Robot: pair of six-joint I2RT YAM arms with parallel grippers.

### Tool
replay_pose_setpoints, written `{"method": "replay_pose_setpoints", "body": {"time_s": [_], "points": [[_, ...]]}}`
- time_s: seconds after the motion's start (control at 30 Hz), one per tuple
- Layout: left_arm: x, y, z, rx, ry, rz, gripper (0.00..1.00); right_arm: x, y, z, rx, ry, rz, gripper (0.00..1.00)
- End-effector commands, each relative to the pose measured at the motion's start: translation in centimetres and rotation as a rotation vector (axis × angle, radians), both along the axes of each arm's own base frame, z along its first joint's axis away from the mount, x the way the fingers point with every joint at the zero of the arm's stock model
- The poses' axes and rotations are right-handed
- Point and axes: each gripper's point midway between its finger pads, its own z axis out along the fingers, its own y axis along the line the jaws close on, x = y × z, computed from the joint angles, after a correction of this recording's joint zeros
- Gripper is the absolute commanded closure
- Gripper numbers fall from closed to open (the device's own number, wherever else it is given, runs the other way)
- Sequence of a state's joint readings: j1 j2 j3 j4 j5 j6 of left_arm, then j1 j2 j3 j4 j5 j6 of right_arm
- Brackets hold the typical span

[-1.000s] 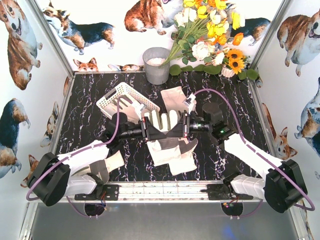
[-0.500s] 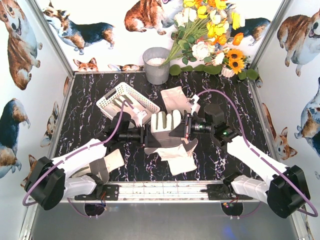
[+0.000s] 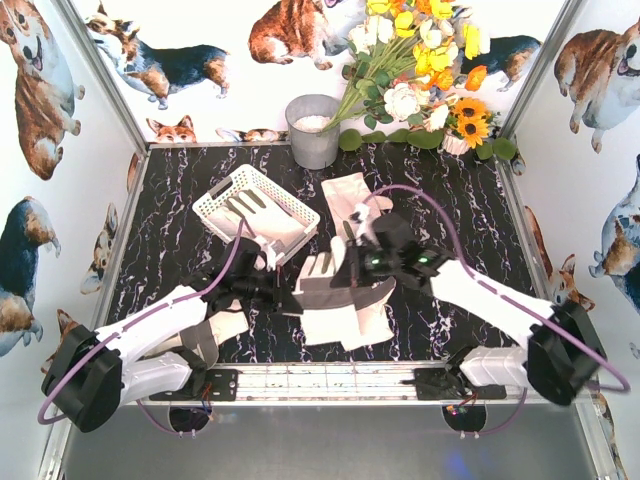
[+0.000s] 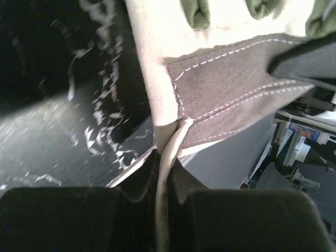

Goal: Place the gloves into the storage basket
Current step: Place the glove at the center of the board.

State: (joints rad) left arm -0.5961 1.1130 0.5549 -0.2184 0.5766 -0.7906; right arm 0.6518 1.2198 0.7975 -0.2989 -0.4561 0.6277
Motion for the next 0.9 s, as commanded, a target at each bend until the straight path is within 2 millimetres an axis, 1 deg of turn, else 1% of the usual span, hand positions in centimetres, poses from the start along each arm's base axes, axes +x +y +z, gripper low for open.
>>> {"method": "replay_pose_setpoints", "body": {"time_s": [0.0, 0.07, 0.13, 0.23, 0.3, 0.33, 0.4, 0.43, 0.47, 0.5, 0.53, 0.67, 0.73, 0.8, 0.87], "points": [[-2.7, 4.5, -4.7, 0.252, 0.194, 0.106, 1.0, 1.0, -0.5, -2.8, -0.251, -0.04, -0.054, 1.0], [-3.4, 5.6, -5.6, 0.305, 0.236, 0.133, 1.0, 0.8, 0.0, -4.4, -0.305, -0.003, -0.04, 1.0], [-3.7, 6.4, -6.4, 0.334, 0.266, 0.151, 1.0, 0.5, 0.8, -5.4, -0.326, 0.018, -0.027, 1.0], [-4.3, 7.5, -7.7, 0.376, 0.314, 0.167, 1.0, 0.2, 1.7, -6.5, -0.348, 0.041, -0.011, 1.0], [-4.8, 8.1, -8.6, 0.405, 0.342, 0.163, 1.0, 0.3, 1.6, -6.8, -0.37, 0.051, -0.019, 1.0], [-4.9, 8.2, -9.0, 0.419, 0.353, 0.158, 1.0, 0.4, 1.3, -6.9, -0.393, 0.048, -0.02, 0.93], [-4.9, 8.2, -9.5, 0.424, 0.358, 0.149, 1.0, 0.7, 0.6, -6.3, -0.429, 0.023, -0.022, 0.68], [-4.8, 8.1, -9.7, 0.421, 0.354, 0.143, 1.0, 0.9, 0.1, -6.0, -0.452, 0.007, -0.029, 0.58], [-4.6, 8.0, -9.8, 0.419, 0.351, 0.137, 1.0, 1.1, -0.4, -5.5, -0.474, -0.013, -0.032, 0.5], [-4.5, 7.9, -9.9, 0.418, 0.348, 0.129, 1.0, 1.4, -1.1, -5.0, -0.5, -0.032, -0.045, 0.44], [-4.5, 7.8, -10.1, 0.418, 0.351, 0.121, 1.0, 1.6, -1.9, -4.6, -0.524, -0.045, -0.057, 0.39], [-4.3, 7.3, -10.5, 0.407, 0.361, 0.087, 1.0, 2.6, -5.6, -3.7, -0.605, -0.049, -0.128, 0.33], [-4.1, 7.3, -10.5, 0.414, 0.352, 0.086, 1.0, 3.1, -7.9, -3.8, -0.633, -0.023, -0.183, 0.32], [-3.7, 7.3, -10.4, 0.419, 0.336, 0.087, 0.97, 3.5, -10.5, -3.9, -0.652, 0.006, -0.255, 0.32], [-3.5, 7.4, -10.3, 0.424, 0.324, 0.088, 0.93, 3.8, -12.5, -4.1, -0.653, 0.029, -0.313, 0.31]]}}
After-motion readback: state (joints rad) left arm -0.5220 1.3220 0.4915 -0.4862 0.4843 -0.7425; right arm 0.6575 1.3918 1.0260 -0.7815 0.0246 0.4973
